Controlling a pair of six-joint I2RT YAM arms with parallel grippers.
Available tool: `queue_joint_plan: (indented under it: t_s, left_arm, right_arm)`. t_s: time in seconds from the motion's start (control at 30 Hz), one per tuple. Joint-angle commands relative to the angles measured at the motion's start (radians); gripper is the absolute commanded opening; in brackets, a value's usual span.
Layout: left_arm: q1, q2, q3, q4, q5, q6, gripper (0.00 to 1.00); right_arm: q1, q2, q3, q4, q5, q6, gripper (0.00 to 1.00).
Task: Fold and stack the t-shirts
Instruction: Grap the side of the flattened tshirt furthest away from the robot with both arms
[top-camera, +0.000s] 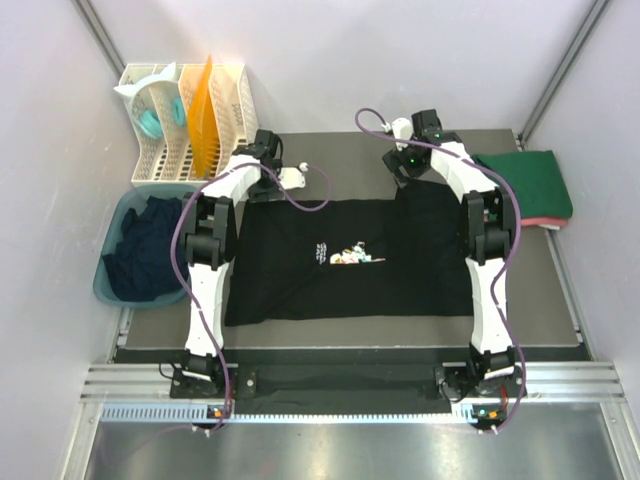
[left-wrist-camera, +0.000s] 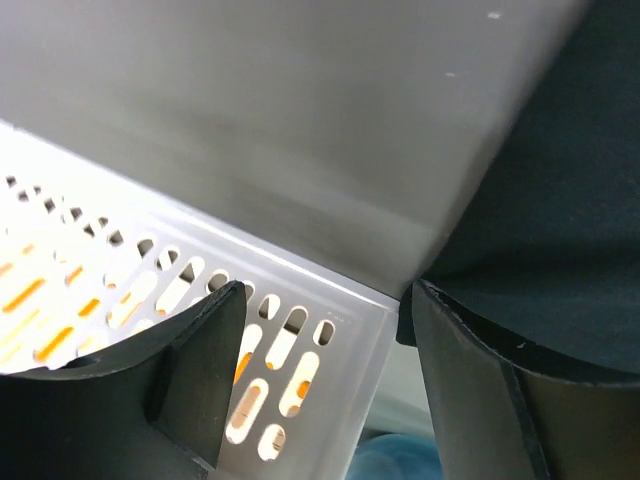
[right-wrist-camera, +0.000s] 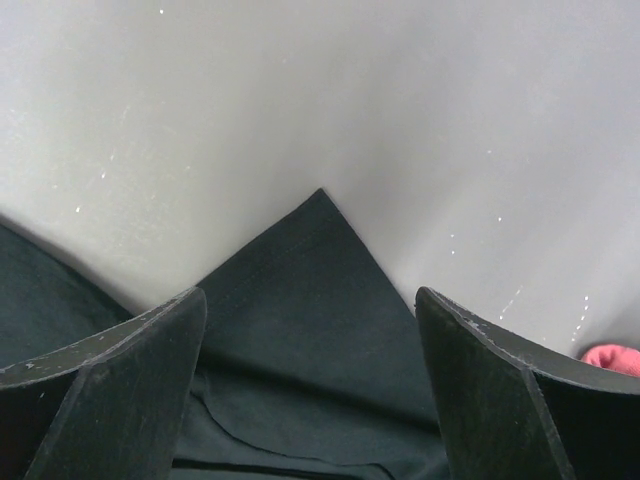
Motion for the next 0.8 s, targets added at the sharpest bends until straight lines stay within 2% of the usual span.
queue_joint_plan:
  t_s: [0.0,0.17,0.43,0.6,0.67,0.77]
  left_arm:
    - [0.0,0.031,0.068,-0.127,0.063,0.12,0.73]
    - [-0.006,0.045,0.105,-0.221,0.069,0.131,0.73]
    - [0.002,0.028,0.16,-0.19,0.058,0.125,0.74]
    - [0.012,0.038,0.19,-0.091,0.012,0.105,0.75]
    - [0.02,0.061,0.278,-0.147,0.049,0.105,0.76]
    - [0.02,0.083,0.313,-0.253,0.055,0.14,0.75]
  right_arm:
    - [0.019,-0.081,0.039,0.013,-0.024,0.002,0.85]
    - [0.019,-0.087,0.034,0.013,-0.013,-0.008,0.85]
    - [0.032,-0.084,0.035,0.021,0.001,-0.014,0.85]
    - [0.048,-0.075,0.034,0.027,0.015,-0.015,0.85]
    - [0.057,-0.075,0.032,0.025,0.021,-0.023,0.85]
    - [0.061,-0.078,0.031,0.025,0.021,-0.029,0.85]
